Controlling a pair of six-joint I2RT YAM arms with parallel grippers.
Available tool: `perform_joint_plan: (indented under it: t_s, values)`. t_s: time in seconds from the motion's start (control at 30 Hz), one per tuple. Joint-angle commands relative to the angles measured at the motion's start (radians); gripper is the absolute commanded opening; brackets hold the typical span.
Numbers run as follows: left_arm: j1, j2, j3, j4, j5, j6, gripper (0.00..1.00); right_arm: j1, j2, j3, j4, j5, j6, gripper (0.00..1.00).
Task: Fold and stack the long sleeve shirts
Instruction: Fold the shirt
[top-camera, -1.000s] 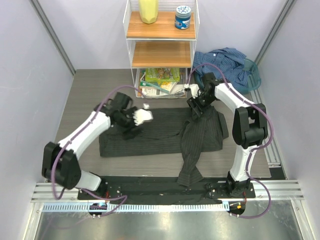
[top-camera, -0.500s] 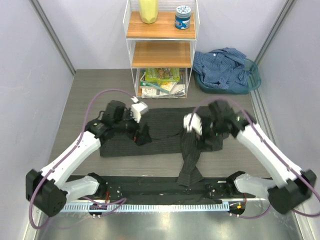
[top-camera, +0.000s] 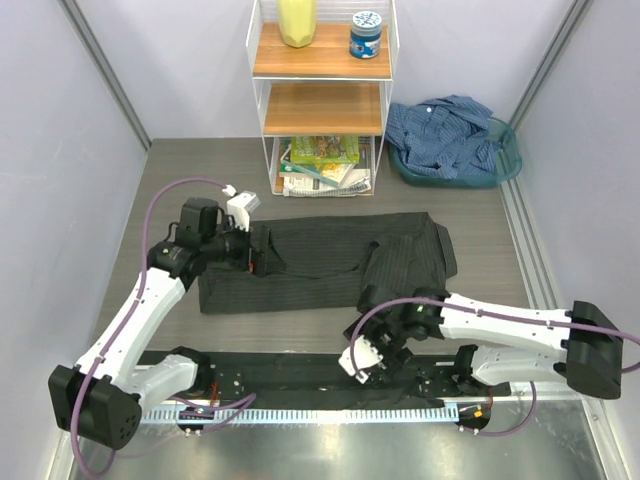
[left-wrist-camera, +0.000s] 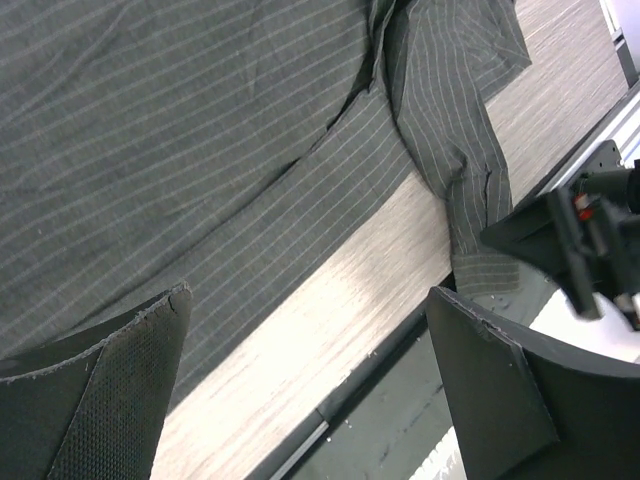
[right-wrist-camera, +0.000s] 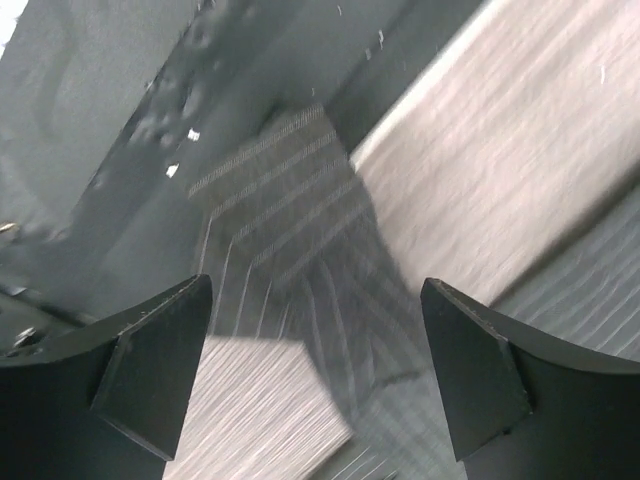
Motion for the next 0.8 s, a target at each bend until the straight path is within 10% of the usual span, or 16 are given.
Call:
perform_joint_plan:
  t_s: [0.0,0.13,0.17,0.2,0.77]
  values:
    - [0.022,-0.001,0.001,-0.037,0.055,-0.004,1.00,0.101,0.041,-0.042,0.177,0.107,-0.029,0.86]
    - [0.025,-0.001,0.030,-0.031,0.034,-0.009,1.00,0.130,0.084,-0.026,0.265,0.193,0.003,0.34]
    - [0.025,0.000,0.038,-0.031,0.020,-0.009,1.00,0.130,0.095,0.029,0.264,0.208,0.023,0.05]
    - [0.026,0.000,0.048,-0.031,0.006,-0.009,1.00,0.104,0.101,0.062,0.267,0.211,0.096,0.01]
    - [0.023,0.200,0.404,0.035,0.115,0.264,1.00,-0.589,0.130,0.501,0.520,0.024,0.808,0.01]
